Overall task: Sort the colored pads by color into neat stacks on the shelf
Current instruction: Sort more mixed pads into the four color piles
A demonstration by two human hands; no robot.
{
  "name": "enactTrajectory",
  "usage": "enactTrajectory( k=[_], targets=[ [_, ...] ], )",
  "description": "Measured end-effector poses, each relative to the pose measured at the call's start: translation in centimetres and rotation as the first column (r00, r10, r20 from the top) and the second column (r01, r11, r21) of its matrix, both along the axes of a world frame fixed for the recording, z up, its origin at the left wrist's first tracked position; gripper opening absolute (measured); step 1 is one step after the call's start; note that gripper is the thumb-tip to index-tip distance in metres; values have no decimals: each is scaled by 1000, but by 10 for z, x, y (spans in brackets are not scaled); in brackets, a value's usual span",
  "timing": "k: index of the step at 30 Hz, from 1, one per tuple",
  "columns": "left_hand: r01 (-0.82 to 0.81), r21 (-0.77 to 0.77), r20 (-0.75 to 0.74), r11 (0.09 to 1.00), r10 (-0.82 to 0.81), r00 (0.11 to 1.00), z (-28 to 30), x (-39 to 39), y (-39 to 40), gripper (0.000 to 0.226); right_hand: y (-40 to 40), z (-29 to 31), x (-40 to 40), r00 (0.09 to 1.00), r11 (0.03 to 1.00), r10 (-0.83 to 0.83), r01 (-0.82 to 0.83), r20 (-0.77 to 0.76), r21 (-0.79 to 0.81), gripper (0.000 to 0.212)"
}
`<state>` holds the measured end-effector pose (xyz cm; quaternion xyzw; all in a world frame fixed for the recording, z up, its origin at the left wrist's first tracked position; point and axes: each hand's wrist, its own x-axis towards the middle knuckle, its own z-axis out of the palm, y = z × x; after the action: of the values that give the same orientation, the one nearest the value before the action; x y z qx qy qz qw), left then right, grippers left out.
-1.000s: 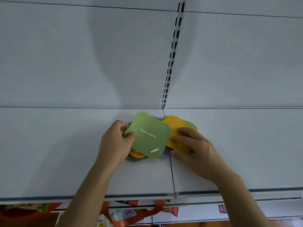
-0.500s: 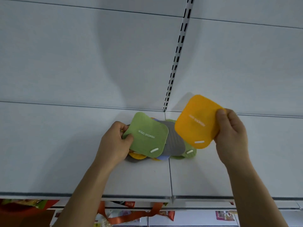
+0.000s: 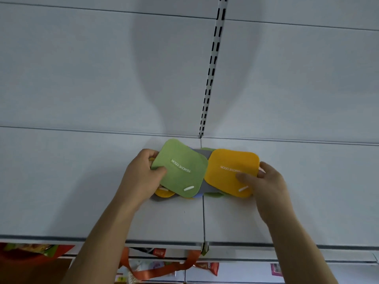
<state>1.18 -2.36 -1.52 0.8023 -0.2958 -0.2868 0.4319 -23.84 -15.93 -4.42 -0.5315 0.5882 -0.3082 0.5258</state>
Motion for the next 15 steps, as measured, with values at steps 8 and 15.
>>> enactTrajectory(
  k=[8,15],
  targets=[
    [-40,-156,154,987,64,986,-2,-24,5,20,22,-9,-2,946,809,66,-238,-319,-538,24],
    [76,-345,17,935,-74,997,13,-47,11,25,59,1,-50,980,849,-189,132,-60,-512,5]
  ],
)
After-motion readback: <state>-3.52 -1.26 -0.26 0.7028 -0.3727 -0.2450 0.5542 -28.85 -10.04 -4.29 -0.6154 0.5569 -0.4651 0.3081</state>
